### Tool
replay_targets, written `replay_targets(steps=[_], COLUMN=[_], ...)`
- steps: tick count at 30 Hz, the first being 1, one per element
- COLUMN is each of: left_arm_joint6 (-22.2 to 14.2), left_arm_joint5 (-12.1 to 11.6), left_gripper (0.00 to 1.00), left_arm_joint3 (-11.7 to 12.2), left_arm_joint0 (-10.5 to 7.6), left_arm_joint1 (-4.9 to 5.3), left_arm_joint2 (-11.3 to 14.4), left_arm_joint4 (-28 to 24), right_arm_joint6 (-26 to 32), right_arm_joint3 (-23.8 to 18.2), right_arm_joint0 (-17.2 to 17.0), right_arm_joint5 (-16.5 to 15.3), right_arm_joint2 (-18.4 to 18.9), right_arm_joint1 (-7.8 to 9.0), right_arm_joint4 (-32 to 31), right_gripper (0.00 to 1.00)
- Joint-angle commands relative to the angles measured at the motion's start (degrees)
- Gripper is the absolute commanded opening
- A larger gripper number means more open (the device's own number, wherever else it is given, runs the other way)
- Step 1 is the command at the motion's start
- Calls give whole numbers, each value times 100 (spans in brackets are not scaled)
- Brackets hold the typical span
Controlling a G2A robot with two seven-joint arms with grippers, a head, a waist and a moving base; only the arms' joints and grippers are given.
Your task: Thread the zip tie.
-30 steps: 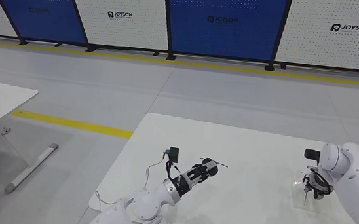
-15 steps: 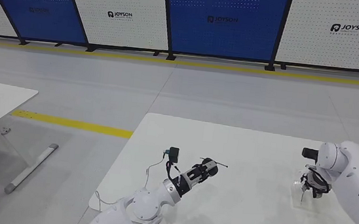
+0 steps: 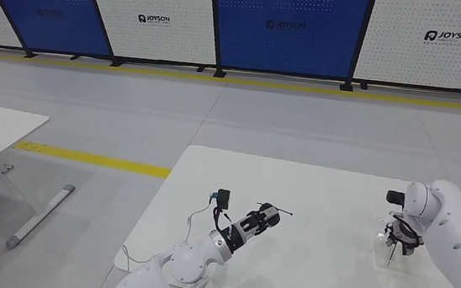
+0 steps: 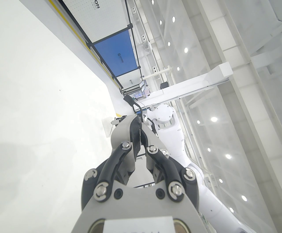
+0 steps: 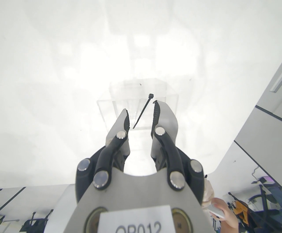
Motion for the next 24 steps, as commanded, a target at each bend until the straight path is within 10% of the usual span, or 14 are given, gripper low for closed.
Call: replay_targets(steps=[1,24], left_arm_joint6=[0,0], left_arm_joint5=[0,0], left_gripper=[0,0], left_arm_joint3=[0,0], left_arm_joint0=[0,0], left_arm_joint1=[0,0], left_arm_joint2=[0,0], left_arm_joint4=[0,0], right_arm_joint6=[0,-100], right_arm_joint3=[45,1029], right_arm_joint0=[7,290], right_arm_joint5=[11,-19], right_arm_joint2=[-15,-213], right_arm_joint1=[-24,-487], right_arm_joint4=[11,-56], right_gripper=[27,0])
